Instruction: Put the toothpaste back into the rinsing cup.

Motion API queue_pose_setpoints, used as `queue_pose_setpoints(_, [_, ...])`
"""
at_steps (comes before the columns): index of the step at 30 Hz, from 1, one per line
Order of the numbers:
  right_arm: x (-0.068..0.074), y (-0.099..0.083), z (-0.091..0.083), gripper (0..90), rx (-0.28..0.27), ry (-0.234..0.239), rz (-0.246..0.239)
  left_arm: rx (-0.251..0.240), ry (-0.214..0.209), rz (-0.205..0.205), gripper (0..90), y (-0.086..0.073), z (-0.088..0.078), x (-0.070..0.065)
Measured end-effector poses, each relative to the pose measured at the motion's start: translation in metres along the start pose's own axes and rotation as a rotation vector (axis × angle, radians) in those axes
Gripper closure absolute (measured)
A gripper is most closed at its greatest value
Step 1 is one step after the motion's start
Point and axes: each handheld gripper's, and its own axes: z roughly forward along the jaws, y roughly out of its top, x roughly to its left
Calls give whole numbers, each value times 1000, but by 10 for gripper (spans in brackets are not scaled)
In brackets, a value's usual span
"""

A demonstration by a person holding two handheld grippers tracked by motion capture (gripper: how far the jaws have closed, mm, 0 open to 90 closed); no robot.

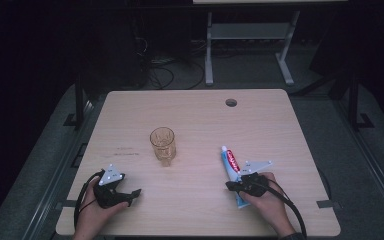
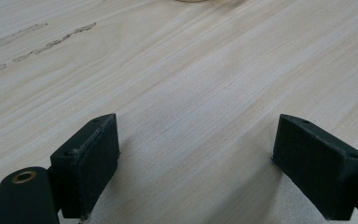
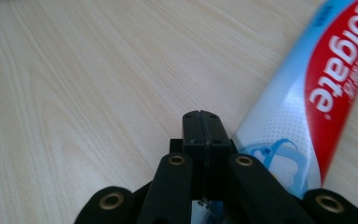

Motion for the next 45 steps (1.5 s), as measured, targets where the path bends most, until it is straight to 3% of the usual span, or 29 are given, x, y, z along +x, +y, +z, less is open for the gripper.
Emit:
queue_pose_setpoints(9, [-9, -8, -12, 900, -3, -45, 12, 0, 0, 0, 135, 0, 0, 0])
queue_pose_setpoints(23, [-29, -17, -25, 900, -8, -99, 71, 0, 0, 1, 135, 0, 0, 0])
queue_pose_setpoints(40, [-61, -25, -38, 900, -30, -164, 145, -2, -1, -5, 135, 0, 0, 0])
queue_pose_setpoints(45, [-76, -30, -42, 900, -38, -203, 178, -3, -1, -4, 135, 0, 0, 0])
